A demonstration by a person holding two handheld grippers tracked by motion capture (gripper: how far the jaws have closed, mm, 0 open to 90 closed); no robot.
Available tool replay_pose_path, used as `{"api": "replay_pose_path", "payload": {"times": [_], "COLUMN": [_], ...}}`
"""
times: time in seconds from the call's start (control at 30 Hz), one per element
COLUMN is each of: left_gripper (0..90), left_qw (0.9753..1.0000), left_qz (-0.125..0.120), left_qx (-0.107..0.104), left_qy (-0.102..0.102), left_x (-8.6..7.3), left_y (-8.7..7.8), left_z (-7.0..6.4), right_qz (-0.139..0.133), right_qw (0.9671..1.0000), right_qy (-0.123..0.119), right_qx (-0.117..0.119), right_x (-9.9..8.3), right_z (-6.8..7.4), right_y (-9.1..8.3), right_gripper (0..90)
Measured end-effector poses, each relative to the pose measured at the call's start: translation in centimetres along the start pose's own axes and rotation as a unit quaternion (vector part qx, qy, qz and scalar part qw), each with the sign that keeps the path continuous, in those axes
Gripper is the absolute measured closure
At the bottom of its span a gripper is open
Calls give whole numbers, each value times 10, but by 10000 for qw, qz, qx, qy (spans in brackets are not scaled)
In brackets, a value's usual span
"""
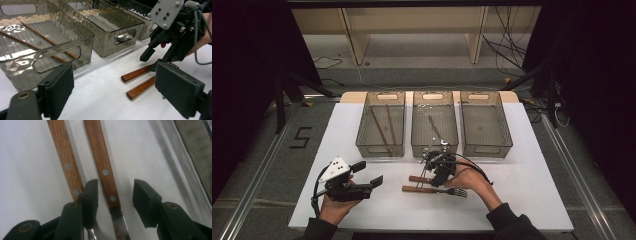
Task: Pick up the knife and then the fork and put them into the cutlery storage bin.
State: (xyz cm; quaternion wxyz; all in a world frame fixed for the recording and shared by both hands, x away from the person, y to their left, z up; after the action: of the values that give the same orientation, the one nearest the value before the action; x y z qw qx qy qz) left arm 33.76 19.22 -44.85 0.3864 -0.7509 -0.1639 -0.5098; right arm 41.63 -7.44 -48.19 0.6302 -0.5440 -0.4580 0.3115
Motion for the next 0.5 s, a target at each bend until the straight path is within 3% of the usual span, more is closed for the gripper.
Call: {"api": "replay_pose_path", "payload": {"times": [0.23,0.5], "left_gripper": [156,156], "left_qw": [10000,10000], "left_qz": [-14,-9], "left_qx": [9,5], "left_qy": [-13,-15], "left_x": [-1,0], "left_y": [-1,-1], "left_z": [0,0], "right_qz": [305,476], "right_qw": [9995,9987], "right_qy": [-83,-180], "right_qx": [66,41], "right_x": [-1,3], "right_z": [-1,-1], "right_y": [5,5], "right_gripper": [642,691]}}
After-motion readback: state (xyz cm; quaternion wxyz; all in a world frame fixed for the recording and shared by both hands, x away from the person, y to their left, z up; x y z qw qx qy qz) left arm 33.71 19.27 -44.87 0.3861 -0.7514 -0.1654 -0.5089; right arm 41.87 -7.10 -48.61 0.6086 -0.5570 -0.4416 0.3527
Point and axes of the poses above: each handheld gripper's, and its own axes: y roughly forward along the jaws, x roughly out of its top, z roughly to its left, the point moved 3 cm from there along y, roughly forward along the jaws, and after that the axes turned 2 degrees about z, right-handed, at the moved point
